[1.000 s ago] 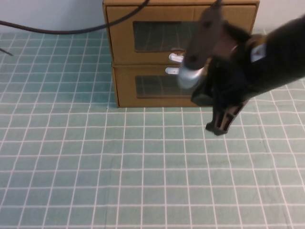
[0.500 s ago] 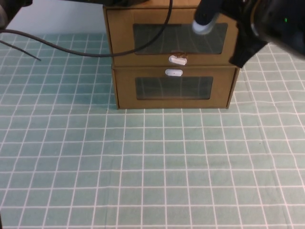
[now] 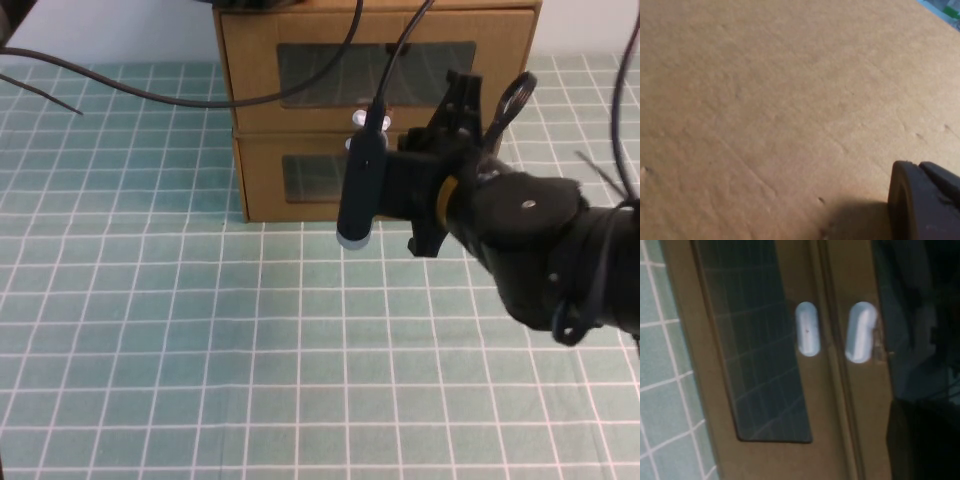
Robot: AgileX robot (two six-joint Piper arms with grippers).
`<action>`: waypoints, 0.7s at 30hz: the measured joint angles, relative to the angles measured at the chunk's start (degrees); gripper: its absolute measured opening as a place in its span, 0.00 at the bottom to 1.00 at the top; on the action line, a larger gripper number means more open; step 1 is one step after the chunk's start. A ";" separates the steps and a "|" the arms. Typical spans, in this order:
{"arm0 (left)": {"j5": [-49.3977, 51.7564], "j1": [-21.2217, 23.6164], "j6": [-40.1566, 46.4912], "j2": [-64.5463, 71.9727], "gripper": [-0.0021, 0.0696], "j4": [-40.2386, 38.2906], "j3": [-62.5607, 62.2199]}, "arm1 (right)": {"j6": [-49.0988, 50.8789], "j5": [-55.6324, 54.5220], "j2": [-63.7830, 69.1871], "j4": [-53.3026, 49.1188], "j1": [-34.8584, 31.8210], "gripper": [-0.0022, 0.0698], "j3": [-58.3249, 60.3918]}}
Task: Open the shoe box
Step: 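Pull the top drawer of the cardboard box fully open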
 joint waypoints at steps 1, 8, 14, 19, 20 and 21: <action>0.12 0.00 -0.10 0.00 0.02 0.00 0.00 | 0.41 0.27 0.89 -0.12 0.00 0.01 -0.28; 0.34 0.00 -0.10 0.63 0.02 0.02 -0.52 | 5.35 0.91 6.02 -0.42 0.00 0.19 -4.63; 0.34 0.00 -0.10 1.05 0.02 -0.43 -0.61 | 6.73 1.06 10.49 -0.56 0.00 0.40 -10.24; 0.34 0.00 -0.10 1.05 0.02 -0.56 -0.61 | 6.73 1.21 13.95 -0.70 0.00 0.42 -14.20; 0.34 0.00 -0.10 1.05 0.02 -0.64 -0.61 | 6.73 1.21 14.38 -0.69 -0.11 0.42 -14.54; 0.34 0.00 -0.10 1.05 0.02 -0.64 -0.61 | 6.73 1.21 14.83 -0.69 -0.38 0.42 -14.96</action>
